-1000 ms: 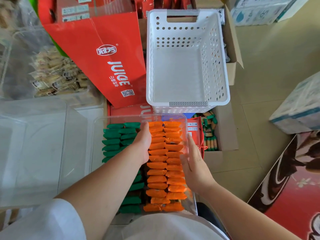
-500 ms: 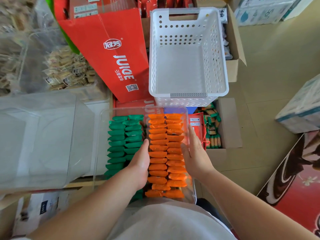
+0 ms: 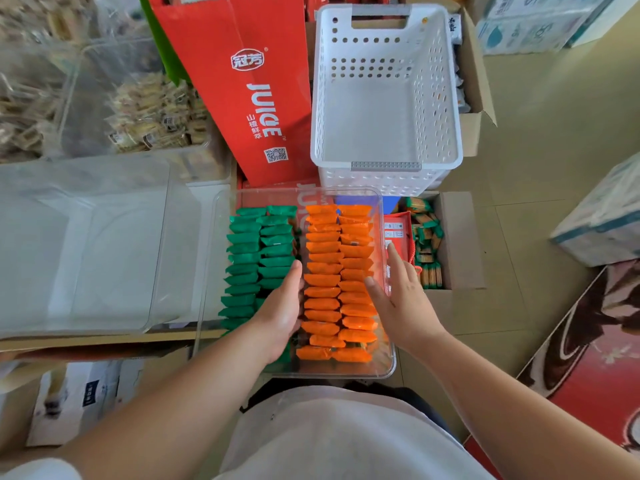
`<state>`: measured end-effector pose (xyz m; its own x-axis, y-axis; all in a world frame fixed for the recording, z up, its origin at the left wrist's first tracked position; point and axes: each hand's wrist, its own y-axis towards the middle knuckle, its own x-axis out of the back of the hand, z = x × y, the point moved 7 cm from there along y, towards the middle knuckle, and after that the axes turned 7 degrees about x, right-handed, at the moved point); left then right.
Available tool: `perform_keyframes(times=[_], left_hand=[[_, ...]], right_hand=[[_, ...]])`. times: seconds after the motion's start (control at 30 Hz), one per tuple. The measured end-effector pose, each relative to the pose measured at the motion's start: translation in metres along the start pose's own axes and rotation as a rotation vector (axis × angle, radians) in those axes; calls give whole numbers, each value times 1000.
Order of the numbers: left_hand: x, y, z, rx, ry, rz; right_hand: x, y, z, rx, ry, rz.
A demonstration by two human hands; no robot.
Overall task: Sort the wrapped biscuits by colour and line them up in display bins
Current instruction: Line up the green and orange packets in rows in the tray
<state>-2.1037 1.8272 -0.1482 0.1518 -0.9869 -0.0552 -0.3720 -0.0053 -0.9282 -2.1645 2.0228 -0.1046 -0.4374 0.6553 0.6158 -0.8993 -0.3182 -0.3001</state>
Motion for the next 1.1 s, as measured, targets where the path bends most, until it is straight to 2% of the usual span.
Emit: perform_keyframes(times=[0.2, 0.33, 0.4, 0.5, 0.83, 0.93, 1.1], left_hand=[[-15, 6, 17, 203, -157, -33], [-12, 34, 29, 261, -172, -148], [-18, 23, 22, 251, -190, -149], [-25, 20, 19, 234, -234, -112], [-28, 23, 19, 173, -183, -109], [-32, 22, 18, 159, -240, -86], [-17, 21, 16, 110, -206, -170]], right_hand=[[-13, -14, -6, -69, 98, 40], [-20, -19, -11, -106, 244, 56], [-21, -22, -13, -157, 314, 64], [-21, -23, -14, -202, 268, 80], [-20, -23, -17, -228, 383, 100], [-20, -23, -17, -221, 390, 109], [-21, -23, -18, -207, 350, 104]])
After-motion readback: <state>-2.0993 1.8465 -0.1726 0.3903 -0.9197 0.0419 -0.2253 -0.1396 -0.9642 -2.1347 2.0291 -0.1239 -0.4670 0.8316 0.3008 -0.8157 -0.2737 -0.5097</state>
